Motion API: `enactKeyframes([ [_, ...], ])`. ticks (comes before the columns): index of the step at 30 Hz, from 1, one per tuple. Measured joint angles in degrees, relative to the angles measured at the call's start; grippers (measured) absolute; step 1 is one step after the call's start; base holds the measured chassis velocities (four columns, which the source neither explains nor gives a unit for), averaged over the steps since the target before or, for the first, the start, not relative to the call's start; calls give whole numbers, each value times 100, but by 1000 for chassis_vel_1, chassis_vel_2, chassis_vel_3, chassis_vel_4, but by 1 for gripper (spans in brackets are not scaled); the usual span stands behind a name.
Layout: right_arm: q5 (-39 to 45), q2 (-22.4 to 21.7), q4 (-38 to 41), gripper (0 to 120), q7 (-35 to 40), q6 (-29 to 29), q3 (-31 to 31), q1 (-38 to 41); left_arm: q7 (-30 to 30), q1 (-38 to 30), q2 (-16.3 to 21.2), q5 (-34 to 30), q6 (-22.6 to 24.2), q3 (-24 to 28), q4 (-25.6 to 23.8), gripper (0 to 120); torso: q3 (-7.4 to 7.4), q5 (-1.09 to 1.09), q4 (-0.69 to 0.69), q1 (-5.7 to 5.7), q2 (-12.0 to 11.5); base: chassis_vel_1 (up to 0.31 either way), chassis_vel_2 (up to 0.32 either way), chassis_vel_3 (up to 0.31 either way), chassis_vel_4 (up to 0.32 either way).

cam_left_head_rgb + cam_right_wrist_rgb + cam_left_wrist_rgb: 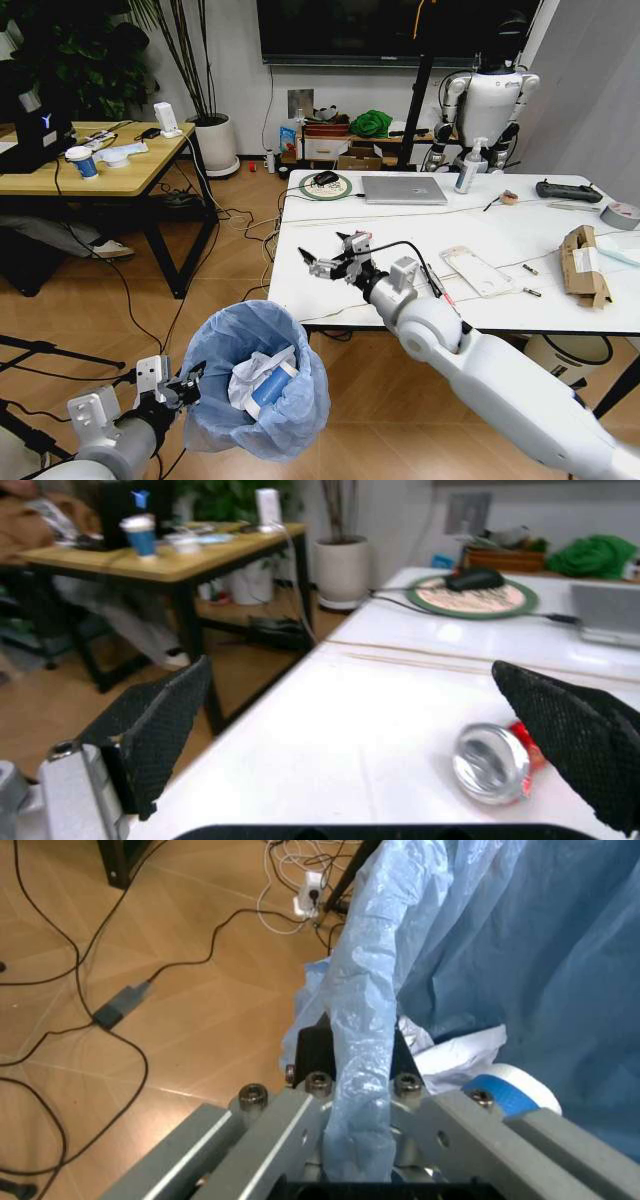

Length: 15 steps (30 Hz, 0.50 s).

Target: Pick up the trash bin and place the trash from the table into it.

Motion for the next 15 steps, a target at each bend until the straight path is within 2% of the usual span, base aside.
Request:
enactKeyframes([
  [2,-71,119,-193,100,96,-55,18,27,2,-3,-8,7,-1,2,0,0,0,1,0,0,0,0,0,0,0],
  [5,-243,663,-1032,100,427,-328,125,178,11,-15,-25,19,-7,9,0,0,0,1,0,0,0,0,0,0,0],
  [7,-328,867,-1386,100,471,-378,170,237,12,-9,-29,22,-10,2,0,0,0,-1,0,0,0,0,0,0,0],
  [15,-447,1258,-2055,100,457,-425,302,387,16,18,-44,23,-15,-5,0,0,0,1,0,0,0,0,0,0,0],
])
